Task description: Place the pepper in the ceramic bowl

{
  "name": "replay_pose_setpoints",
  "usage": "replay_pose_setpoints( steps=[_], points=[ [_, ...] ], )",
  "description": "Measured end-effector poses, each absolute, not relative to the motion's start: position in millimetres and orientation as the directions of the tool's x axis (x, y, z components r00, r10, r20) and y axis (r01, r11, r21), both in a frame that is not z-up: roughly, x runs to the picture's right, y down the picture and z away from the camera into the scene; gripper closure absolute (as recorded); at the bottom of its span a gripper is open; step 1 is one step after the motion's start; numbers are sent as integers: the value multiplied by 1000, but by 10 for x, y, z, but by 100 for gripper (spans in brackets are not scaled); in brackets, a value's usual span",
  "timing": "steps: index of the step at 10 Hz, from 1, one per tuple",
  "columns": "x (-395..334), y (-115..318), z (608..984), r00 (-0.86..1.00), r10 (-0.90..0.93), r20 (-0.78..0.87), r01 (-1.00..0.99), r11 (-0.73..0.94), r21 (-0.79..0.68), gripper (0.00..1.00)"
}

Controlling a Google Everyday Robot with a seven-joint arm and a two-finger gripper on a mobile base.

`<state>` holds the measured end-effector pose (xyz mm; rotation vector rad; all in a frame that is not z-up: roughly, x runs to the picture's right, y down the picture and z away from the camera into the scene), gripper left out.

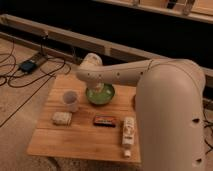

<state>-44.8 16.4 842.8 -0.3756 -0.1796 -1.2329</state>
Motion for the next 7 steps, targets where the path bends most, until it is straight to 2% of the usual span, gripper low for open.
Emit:
replay_pose_setpoints(
  steps=[4,7],
  points=[
    [-448,149,8451,328,-885,331,942,281,-183,97],
    [-399,-62,8833,319,-893,318,944,271,-187,97]
  ],
)
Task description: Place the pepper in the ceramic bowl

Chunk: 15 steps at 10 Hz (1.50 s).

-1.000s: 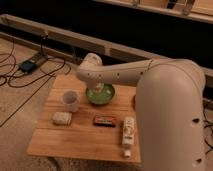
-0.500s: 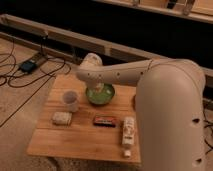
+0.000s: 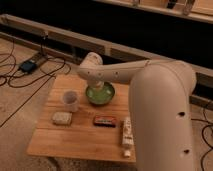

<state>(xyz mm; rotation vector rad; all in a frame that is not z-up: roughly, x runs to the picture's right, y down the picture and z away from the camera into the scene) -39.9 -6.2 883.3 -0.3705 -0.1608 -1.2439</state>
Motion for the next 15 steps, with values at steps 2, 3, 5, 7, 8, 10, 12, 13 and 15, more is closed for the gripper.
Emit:
replay_pose_setpoints(
  steps=[2,3,5,7,8,10,12,13,15],
  points=[
    [-269,-158,9093,330,-896,298,938,277,-208,97],
    [-264,-144,9183,337,-897,288,935,282,-215,97],
    [-266,-97,9334,343,-901,266,932,291,-215,97],
    [-170,-62,9511,350,-897,272,929,295,-222,97],
    [-153,-76,9557,351,-896,272,929,297,-222,97],
    [-181,-31,9616,349,-901,258,929,296,-222,97],
    [-184,-3,9720,349,-900,262,929,297,-220,97],
    [-169,-32,9774,348,-900,264,930,295,-220,97],
    [-199,-17,9802,341,-905,255,931,288,-224,81]
  ],
)
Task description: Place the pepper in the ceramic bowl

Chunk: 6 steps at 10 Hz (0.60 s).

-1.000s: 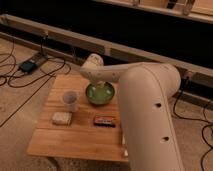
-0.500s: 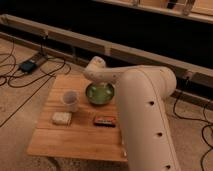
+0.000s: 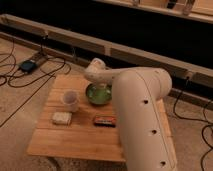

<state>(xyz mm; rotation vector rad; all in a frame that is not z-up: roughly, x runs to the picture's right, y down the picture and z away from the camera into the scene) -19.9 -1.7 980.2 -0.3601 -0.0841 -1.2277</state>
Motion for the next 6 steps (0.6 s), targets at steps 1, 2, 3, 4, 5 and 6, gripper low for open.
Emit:
replay_pose_setpoints(
  steps=[1,2,3,4,5,6],
  points=[
    [-212,19,9830,340,-907,249,931,286,-227,73],
    [-209,45,9849,339,-907,248,930,285,-231,65],
    [-213,29,9848,341,-906,250,930,285,-232,56],
    [-207,-7,9798,338,-905,259,926,271,-261,44],
    [-242,-77,9710,335,-905,263,924,261,-279,35],
    [-266,-167,9572,332,-904,269,920,247,-303,25]
  ],
)
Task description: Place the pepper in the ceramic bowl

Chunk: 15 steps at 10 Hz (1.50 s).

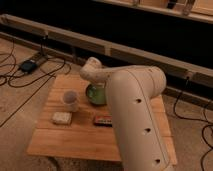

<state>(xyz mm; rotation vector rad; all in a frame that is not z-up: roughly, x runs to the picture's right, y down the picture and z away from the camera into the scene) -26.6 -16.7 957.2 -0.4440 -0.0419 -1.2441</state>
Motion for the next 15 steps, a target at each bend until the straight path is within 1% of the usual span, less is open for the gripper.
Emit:
replay_pose_setpoints(
  steps=[1,3,5,6,8,12,15],
  points=[
    [-261,-286,9402,332,-903,272,915,238,-326,21],
    [-259,-554,9017,328,-903,278,901,211,-379,20],
    [-217,-715,8757,332,-902,276,875,185,-447,20],
    [-125,-737,8691,341,-899,273,866,188,-463,20],
    [226,-684,8590,368,-890,268,847,203,-491,20],
    [1085,-403,8483,443,-859,257,818,270,-508,20],
    [1575,-160,8455,494,-830,259,802,320,-504,20]
  ],
)
